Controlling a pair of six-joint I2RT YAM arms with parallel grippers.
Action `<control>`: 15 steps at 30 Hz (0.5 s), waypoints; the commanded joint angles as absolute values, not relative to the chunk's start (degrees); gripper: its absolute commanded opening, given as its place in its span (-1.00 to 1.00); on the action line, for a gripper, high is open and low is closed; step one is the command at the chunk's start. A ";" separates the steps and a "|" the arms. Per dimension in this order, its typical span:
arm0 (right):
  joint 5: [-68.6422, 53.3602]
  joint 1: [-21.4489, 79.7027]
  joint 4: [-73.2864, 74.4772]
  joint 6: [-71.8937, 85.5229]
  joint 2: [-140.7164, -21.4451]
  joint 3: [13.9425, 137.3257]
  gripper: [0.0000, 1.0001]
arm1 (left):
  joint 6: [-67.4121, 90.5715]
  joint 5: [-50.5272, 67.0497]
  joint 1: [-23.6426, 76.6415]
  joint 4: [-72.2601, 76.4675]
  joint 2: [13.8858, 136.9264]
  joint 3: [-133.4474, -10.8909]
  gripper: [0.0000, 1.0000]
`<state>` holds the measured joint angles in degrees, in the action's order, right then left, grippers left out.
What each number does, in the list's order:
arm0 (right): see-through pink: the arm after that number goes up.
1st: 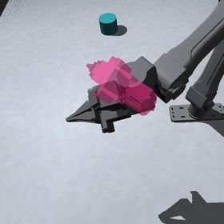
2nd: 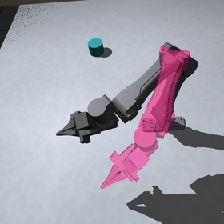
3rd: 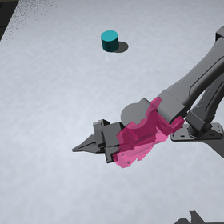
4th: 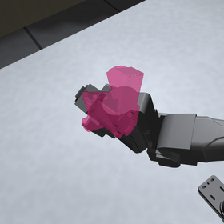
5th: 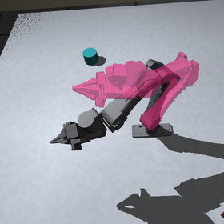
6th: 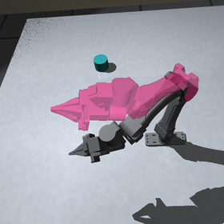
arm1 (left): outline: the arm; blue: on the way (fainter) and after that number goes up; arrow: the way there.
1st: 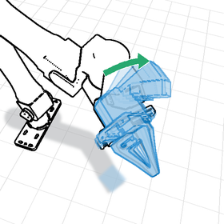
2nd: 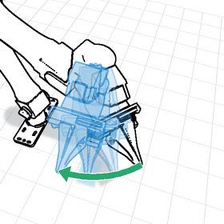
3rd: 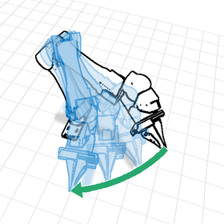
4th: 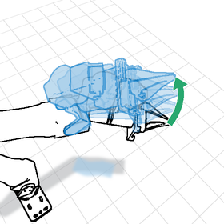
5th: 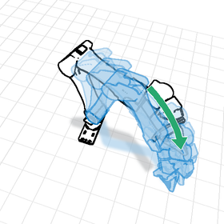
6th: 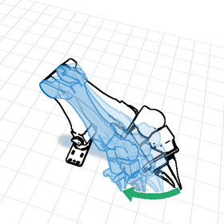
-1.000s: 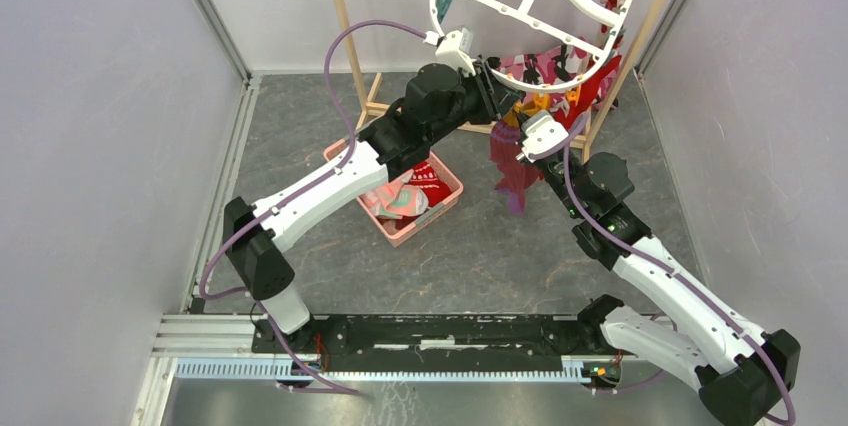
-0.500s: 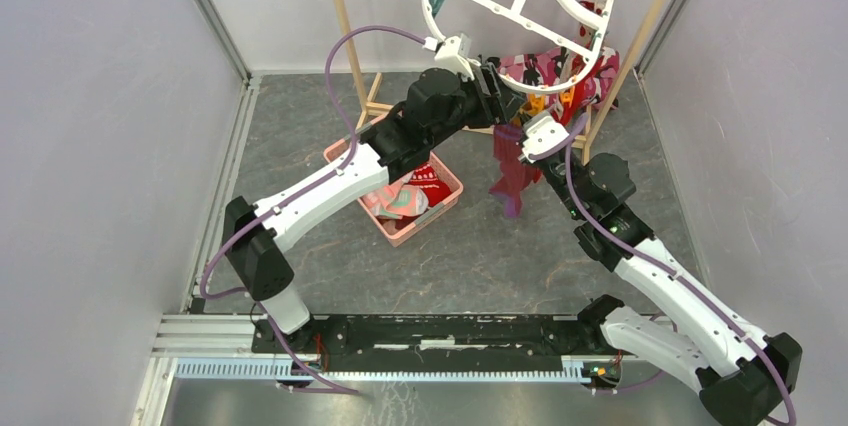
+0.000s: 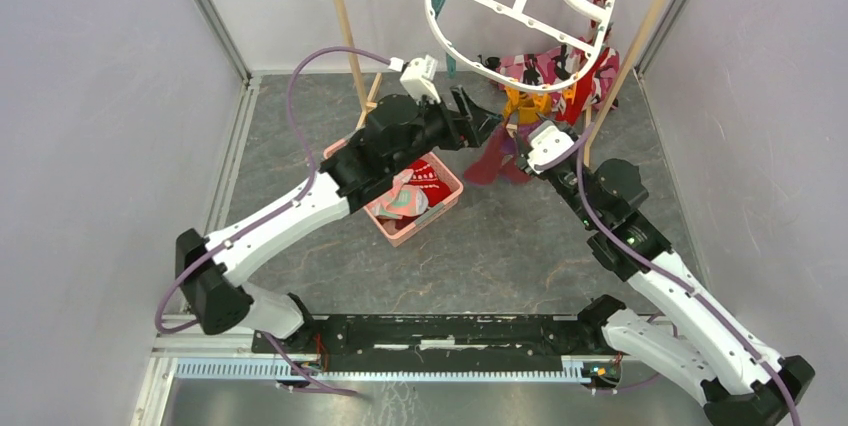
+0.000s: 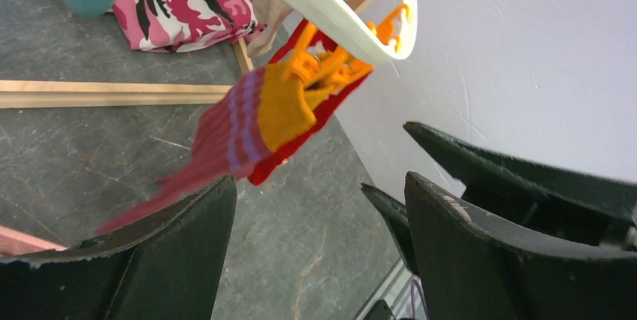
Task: Clip the socks to the hanger
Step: Clamp the sock onto the hanger.
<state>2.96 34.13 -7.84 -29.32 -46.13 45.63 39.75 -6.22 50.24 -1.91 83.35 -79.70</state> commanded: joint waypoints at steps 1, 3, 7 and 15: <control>-3.33 32.90 1.78 -30.23 -43.41 49.03 0.15 | 35.22 -3.51 50.28 3.15 76.35 -74.09 0.76; -7.78 30.35 5.25 -28.93 -42.92 49.32 0.24 | 33.31 -1.45 50.27 4.11 73.65 -70.54 0.77; -17.21 24.04 12.32 -26.05 -41.65 49.84 0.57 | 28.38 2.66 50.20 4.18 68.37 -64.50 0.84; -9.95 12.14 19.45 -10.94 -36.59 50.33 0.96 | 19.20 0.19 48.55 0.58 55.51 -59.01 1.00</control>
<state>-15.14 16.62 15.44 -22.81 -38.94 47.75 27.53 0.67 49.95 1.04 61.39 -57.69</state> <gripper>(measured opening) 0.979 0.994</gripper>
